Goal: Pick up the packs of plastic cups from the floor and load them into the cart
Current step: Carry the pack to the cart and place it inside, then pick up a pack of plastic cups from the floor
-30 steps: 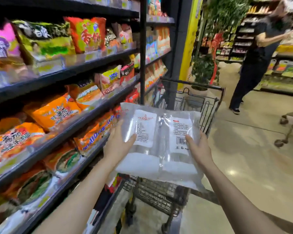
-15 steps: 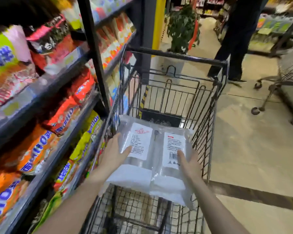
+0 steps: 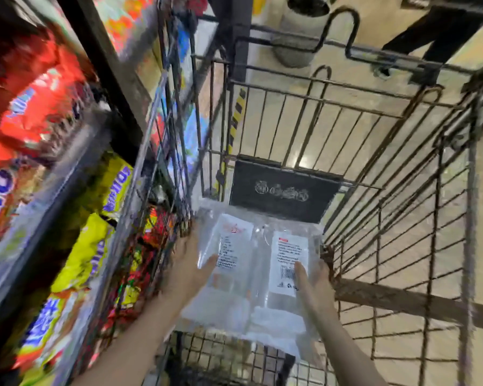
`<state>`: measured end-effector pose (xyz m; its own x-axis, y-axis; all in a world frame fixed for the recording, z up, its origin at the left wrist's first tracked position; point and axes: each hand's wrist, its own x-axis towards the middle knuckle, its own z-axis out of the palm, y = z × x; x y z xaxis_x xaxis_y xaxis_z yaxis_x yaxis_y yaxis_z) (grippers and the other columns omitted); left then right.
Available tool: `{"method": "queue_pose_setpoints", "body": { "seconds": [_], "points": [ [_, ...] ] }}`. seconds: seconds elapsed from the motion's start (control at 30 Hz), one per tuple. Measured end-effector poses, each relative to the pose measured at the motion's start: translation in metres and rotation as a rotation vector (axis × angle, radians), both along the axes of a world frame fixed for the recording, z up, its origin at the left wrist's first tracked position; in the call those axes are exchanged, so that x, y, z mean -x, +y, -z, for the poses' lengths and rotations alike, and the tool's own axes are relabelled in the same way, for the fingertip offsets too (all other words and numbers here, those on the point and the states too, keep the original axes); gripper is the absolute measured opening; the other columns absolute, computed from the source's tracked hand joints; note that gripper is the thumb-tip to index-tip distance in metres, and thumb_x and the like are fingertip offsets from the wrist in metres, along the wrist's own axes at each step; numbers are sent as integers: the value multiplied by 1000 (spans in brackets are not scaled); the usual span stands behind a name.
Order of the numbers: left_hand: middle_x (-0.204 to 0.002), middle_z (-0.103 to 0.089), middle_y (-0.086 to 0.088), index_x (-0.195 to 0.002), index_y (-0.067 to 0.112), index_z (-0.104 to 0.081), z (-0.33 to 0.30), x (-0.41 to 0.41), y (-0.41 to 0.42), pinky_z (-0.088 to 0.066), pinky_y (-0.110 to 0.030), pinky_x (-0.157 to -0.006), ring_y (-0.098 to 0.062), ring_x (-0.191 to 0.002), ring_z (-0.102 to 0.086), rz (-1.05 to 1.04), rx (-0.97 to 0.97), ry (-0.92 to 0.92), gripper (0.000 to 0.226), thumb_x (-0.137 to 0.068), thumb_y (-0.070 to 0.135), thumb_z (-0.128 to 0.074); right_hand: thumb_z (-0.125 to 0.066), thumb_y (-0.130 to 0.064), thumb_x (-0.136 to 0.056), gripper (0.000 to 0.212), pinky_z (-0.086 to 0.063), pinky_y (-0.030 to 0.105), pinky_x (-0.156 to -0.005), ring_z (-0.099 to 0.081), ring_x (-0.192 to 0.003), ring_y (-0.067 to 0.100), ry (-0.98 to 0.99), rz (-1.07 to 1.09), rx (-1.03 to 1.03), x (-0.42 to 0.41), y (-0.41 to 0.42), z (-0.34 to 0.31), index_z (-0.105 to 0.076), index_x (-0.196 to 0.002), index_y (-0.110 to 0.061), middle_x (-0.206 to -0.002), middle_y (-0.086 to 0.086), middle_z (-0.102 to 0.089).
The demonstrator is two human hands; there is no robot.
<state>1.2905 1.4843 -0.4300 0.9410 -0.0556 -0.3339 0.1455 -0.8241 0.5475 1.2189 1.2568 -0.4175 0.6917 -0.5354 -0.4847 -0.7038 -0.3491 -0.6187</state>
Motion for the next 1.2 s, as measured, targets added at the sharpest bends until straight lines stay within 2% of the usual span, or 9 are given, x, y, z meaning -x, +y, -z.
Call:
{"method": "queue_pose_setpoints", "body": {
  "seconds": [0.2,0.4,0.53,0.67,0.87,0.97,1.03,1.13,1.2],
  "points": [
    [-148,-28,-8,-147,20,-16,26,-6,-3,-33,-34,-105,-24,-134,-35,-10,46,44,75,-87,46,-53,-44,-58,-87,78,-36,46,-105,-43,-129,37,57,12,-4,-1,0,25,-22,-147,-13,-147,14,-37],
    [-151,-23,-2,-146,29,-10,32,2,-5,-43,-36,-90,-29,-123,-48,-21,26,77,68,-91,45,-47,-47,-40,-94,59,-39,29,-83,-54,-116,35,77,-50,-29,-10,-11,25,-28,-142,-11,-131,13,-52],
    [-151,-21,-6,-147,20,-11,21,2,-5,-40,-39,-101,-28,-130,-39,-35,13,92,71,-91,40,-49,-52,-36,-92,59,-42,38,-94,-50,-120,35,74,-80,36,-15,-10,13,-31,-140,-8,-134,16,-50],
    [-139,-32,-9,-144,14,-25,-13,4,-3,-44,-39,-95,-30,-118,-50,3,-57,-15,63,-90,28,-54,-58,-27,-90,53,-42,39,-96,-51,-118,34,-7,-140,148,-22,-8,-21,-41,-134,-3,-131,19,-52],
    [-128,-45,-5,-127,17,-44,-115,19,5,-45,-36,-89,-24,-118,-49,182,-408,-225,40,-89,29,-48,-54,-32,-90,53,-43,37,-99,-48,-122,27,-209,-457,413,-23,7,-113,-39,-137,-13,-133,11,-49],
    [-88,-62,-8,-90,15,-62,-171,46,13,-54,-35,-57,-28,-77,-67,271,-495,-450,29,-67,31,-72,-51,-38,-90,57,-42,36,-99,-46,-123,26,-224,-631,581,-6,17,-169,-33,-140,-18,-134,8,-47],
    [-63,-60,-3,-66,19,-62,-204,73,22,-48,-28,-40,-24,-51,-63,304,-559,-542,28,-51,39,-74,-50,-38,-90,55,-42,36,-99,-45,-124,23,-247,-706,664,16,24,-205,-33,-139,-19,-135,5,-46],
    [-59,-63,0,-65,21,-64,-251,137,40,-48,-27,-42,-20,-49,-63,246,-641,-626,30,-54,47,-54,-49,-37,-90,56,-43,36,-98,-43,-125,24,-278,-798,711,64,36,-249,-32,-140,-19,-136,5,-44],
    [-59,-63,-2,-68,23,-65,-273,191,61,-49,-32,-44,-21,-51,-64,176,-723,-648,28,-53,47,-59,-48,-34,-90,57,-44,38,-96,-43,-125,27,-292,-869,719,105,49,-274,-31,-141,-17,-137,7,-44]
  ]
}}
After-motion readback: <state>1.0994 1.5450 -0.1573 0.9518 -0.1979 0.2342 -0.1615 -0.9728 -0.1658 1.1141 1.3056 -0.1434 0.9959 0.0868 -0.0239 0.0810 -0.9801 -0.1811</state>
